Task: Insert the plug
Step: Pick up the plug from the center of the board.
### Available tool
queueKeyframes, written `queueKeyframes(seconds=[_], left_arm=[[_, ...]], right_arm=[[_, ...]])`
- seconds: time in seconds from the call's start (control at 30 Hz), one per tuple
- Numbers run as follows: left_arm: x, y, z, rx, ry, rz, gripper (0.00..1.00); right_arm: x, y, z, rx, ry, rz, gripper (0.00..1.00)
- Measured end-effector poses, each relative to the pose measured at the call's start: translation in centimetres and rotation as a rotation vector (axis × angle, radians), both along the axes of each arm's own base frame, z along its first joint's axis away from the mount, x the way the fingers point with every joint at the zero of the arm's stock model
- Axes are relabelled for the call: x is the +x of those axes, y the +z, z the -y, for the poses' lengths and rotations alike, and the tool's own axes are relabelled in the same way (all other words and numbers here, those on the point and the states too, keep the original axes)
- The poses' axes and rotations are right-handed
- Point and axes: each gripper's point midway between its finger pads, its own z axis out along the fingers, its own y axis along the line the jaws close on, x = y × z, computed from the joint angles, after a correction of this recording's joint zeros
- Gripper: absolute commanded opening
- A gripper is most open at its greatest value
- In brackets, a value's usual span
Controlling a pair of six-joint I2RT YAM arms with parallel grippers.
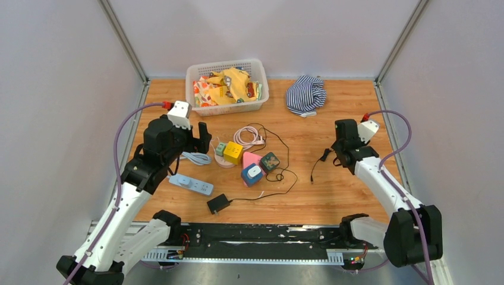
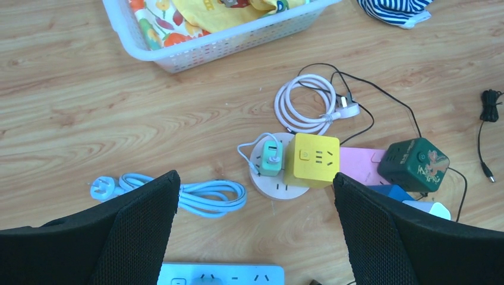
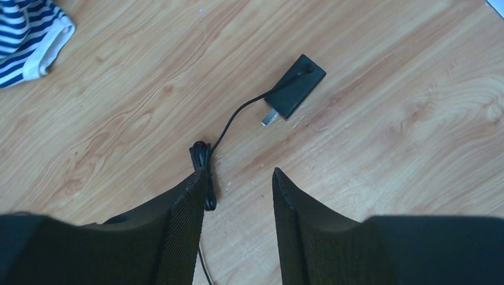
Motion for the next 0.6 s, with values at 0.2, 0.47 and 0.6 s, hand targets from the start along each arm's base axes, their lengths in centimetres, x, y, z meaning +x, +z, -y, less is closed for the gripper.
queueKeyframes(seconds=[0.2,0.47,0.6], left_arm=[[0.1,0.2,-0.5,0.007,0.023,0.01,1.0],[0.1,0.2,-0.6,0.015,0.032,0.014,1.0],[0.1,0.2,-0.6,0.017,0.032,0.015,1.0]], right_arm=[[0.6,-1.5,1.8,0.048,-0.089,-0.014,0.45],[0.1,-3.7,6.6,0.11,-0.262,-0.024,0.48],[0.3,-4.5,7.9,0.145,-0.3,-0.023,0.54]])
